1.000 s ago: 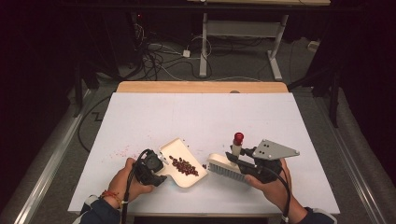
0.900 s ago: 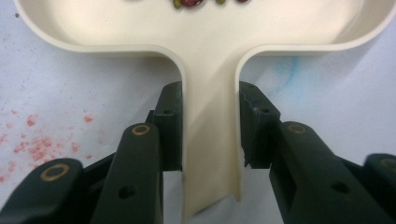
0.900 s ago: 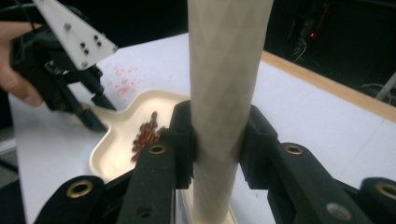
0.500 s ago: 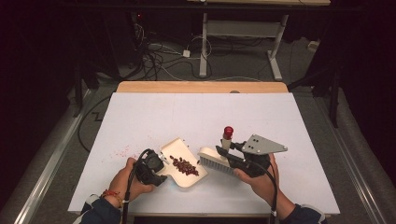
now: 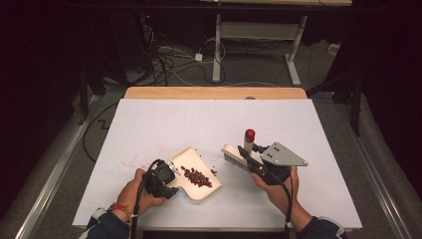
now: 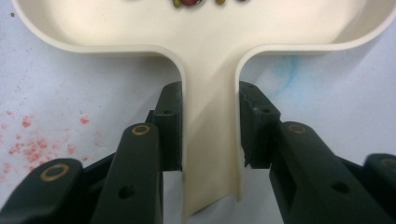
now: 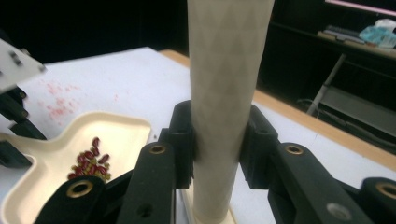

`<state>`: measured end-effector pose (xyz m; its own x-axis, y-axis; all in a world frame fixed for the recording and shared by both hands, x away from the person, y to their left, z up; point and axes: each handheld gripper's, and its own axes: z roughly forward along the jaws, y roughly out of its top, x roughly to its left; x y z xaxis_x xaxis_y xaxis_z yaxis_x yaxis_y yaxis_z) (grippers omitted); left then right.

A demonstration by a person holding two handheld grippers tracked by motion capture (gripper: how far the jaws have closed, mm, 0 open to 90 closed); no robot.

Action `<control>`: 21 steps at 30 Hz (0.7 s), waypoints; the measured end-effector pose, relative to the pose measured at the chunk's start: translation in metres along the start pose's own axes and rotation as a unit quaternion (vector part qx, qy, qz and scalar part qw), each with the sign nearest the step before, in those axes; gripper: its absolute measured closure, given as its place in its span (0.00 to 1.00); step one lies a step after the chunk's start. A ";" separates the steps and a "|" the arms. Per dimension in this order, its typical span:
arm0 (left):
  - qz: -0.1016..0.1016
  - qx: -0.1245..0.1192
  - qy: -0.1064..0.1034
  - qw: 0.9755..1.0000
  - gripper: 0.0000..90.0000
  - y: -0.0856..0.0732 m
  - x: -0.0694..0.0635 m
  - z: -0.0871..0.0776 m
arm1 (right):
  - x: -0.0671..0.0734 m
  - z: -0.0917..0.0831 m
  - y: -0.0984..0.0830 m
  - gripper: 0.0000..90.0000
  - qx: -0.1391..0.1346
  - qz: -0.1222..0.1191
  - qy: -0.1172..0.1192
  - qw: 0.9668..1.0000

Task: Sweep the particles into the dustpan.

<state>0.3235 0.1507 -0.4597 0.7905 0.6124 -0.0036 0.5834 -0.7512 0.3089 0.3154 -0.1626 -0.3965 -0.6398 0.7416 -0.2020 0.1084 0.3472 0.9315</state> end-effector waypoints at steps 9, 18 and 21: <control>-0.003 -0.002 -0.002 1.000 0.71 0.000 0.000 0.001 | 0.042 0.016 0.001 0.78 0.013 -0.024 0.027 0.999; -0.004 -0.006 -0.004 1.000 0.71 0.000 0.001 0.001 | 0.075 0.013 0.011 0.78 0.003 -0.027 0.077 0.997; -0.004 -0.006 -0.004 1.000 0.71 0.000 0.001 0.001 | 0.072 0.009 0.014 0.78 -0.002 -0.021 0.084 0.996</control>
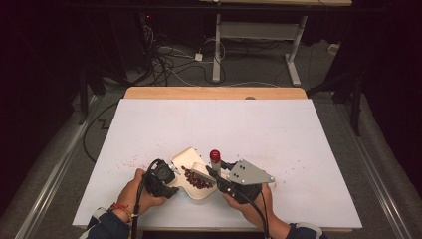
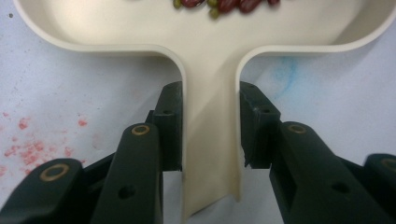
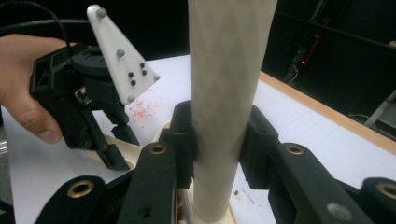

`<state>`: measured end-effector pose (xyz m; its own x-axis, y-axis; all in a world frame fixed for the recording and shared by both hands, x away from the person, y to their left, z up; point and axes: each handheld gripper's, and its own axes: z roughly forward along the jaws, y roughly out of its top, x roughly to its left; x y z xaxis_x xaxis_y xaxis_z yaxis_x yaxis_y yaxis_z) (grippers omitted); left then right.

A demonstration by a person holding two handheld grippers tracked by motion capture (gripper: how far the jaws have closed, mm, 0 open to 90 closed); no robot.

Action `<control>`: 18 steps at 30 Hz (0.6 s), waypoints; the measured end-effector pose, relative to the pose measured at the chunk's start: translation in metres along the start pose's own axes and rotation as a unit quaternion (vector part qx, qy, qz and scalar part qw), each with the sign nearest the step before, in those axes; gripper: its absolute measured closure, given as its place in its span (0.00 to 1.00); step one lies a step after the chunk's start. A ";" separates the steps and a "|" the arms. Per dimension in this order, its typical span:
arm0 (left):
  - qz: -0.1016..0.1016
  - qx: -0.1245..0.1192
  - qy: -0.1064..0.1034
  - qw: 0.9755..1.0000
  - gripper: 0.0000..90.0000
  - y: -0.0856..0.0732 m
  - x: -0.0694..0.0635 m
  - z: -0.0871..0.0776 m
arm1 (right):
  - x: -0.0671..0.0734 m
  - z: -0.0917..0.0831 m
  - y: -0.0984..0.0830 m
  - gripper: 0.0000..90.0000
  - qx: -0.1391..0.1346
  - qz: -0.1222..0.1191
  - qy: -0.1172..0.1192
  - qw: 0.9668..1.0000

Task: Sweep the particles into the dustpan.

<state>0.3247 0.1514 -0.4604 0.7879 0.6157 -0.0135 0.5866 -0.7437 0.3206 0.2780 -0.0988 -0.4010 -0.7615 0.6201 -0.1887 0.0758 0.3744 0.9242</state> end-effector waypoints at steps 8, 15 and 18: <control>-0.002 -0.003 -0.003 1.000 0.71 -0.001 0.001 0.000 | -0.020 -0.009 0.004 0.78 -0.017 0.007 -0.020 1.000; -0.002 -0.004 -0.003 1.000 0.71 -0.001 0.001 0.000 | -0.035 -0.004 0.000 0.78 -0.014 -0.014 -0.067 0.998; -0.002 -0.004 -0.003 1.000 0.71 -0.001 0.001 0.000 | -0.036 0.005 -0.005 0.78 0.001 -0.039 -0.081 0.996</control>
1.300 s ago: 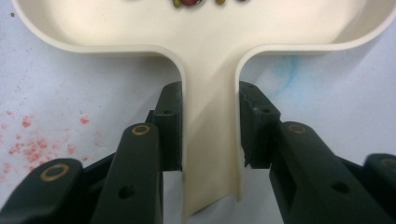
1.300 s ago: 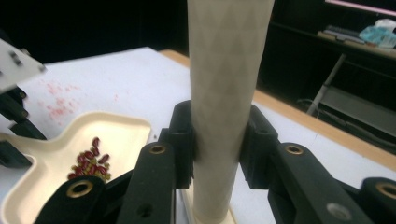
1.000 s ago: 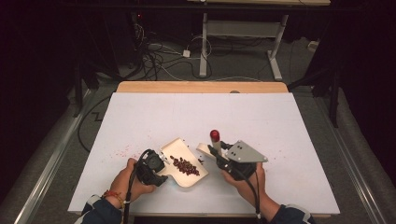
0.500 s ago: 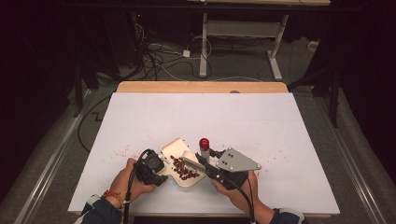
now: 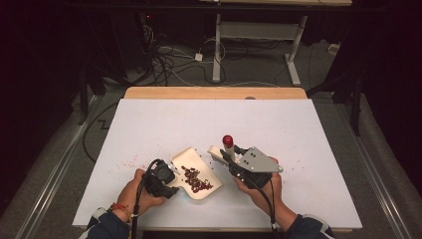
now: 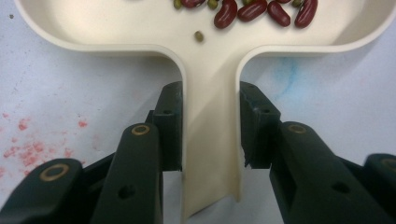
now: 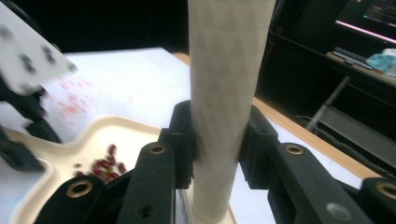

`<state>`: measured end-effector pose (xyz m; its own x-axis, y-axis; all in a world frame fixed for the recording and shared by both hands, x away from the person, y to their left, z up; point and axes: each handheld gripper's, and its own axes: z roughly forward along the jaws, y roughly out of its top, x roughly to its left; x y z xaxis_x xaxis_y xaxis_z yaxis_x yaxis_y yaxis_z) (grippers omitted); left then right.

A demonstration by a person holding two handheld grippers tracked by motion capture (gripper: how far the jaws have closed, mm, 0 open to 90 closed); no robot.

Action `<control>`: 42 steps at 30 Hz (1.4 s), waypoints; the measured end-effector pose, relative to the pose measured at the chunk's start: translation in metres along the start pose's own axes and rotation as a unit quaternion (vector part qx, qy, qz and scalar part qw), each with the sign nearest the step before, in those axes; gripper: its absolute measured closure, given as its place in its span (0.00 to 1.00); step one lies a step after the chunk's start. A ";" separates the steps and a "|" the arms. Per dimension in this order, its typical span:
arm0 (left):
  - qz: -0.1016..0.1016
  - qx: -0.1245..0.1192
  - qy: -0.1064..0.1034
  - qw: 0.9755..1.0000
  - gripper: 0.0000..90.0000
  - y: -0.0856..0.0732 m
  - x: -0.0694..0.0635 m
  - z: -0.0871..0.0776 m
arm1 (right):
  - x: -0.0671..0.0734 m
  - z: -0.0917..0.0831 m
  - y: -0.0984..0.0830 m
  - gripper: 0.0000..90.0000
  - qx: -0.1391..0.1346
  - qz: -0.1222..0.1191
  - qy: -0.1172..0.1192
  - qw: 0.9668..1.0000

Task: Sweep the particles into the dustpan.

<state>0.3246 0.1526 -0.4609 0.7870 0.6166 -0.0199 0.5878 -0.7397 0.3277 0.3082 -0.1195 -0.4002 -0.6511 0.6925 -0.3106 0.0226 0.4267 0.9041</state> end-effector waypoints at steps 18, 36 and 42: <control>-0.002 -0.002 0.001 1.000 0.71 0.000 0.000 0.000 | 0.036 -0.002 0.011 0.78 -0.003 0.015 0.095 0.995; -0.004 -0.004 0.001 1.000 0.71 0.000 0.000 0.000 | -0.001 -0.009 0.011 0.78 -0.012 0.007 0.028 1.000; -0.006 -0.001 0.004 1.000 0.71 -0.003 0.003 -0.002 | 0.002 0.005 0.000 0.78 0.020 0.000 0.032 0.999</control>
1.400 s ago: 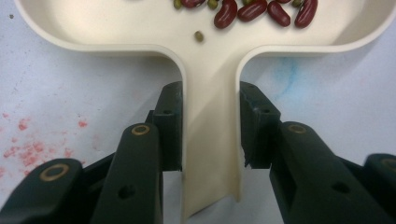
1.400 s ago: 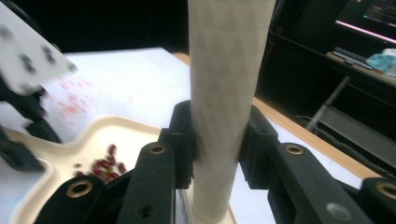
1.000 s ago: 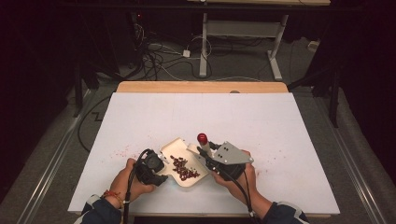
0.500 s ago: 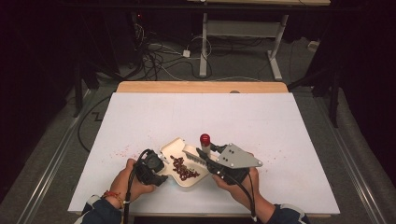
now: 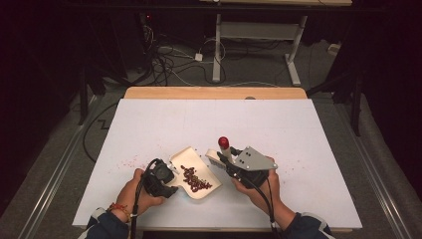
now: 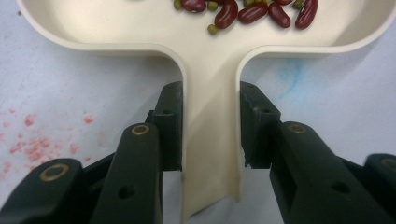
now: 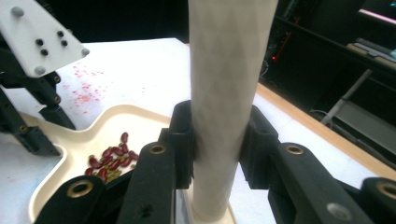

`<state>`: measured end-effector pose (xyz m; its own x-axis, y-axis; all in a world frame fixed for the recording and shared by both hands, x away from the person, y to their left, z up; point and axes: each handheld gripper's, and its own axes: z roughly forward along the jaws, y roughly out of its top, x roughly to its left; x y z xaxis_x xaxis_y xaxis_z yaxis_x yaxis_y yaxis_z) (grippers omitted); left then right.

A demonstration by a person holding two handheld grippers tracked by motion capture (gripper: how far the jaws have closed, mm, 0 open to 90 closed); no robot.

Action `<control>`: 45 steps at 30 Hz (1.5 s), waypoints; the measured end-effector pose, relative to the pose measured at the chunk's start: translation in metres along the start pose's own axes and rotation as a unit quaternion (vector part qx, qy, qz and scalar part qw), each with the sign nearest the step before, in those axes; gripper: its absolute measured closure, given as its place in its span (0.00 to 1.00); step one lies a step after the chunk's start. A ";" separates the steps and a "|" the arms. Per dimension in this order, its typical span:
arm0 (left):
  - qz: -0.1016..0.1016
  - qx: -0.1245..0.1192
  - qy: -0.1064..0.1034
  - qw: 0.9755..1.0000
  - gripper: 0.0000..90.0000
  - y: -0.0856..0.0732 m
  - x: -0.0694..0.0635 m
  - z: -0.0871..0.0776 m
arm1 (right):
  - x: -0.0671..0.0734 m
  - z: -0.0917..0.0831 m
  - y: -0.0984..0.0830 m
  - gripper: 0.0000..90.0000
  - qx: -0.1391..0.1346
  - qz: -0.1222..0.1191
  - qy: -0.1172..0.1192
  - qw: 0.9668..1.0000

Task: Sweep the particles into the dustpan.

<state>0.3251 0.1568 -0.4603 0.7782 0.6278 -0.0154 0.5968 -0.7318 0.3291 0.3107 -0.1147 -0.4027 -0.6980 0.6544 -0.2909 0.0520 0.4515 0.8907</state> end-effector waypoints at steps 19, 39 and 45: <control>-0.009 0.003 0.002 1.000 0.71 -0.004 0.004 -0.001 | 0.010 -0.014 0.013 0.78 -0.024 0.008 0.036 0.999; -0.007 0.016 0.002 1.000 0.71 -0.009 0.011 -0.008 | 0.021 0.003 0.005 0.78 0.006 -0.012 0.041 0.999; -0.006 0.014 0.005 1.000 0.71 -0.004 0.010 -0.010 | 0.014 -0.009 0.013 0.78 -0.019 0.025 0.068 0.997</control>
<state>0.3284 0.1684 -0.4522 0.7698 0.6382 -0.0099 0.6108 -0.7321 0.3016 0.2950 -0.1056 -0.3923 -0.7854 0.5862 -0.1988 0.0638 0.3961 0.9160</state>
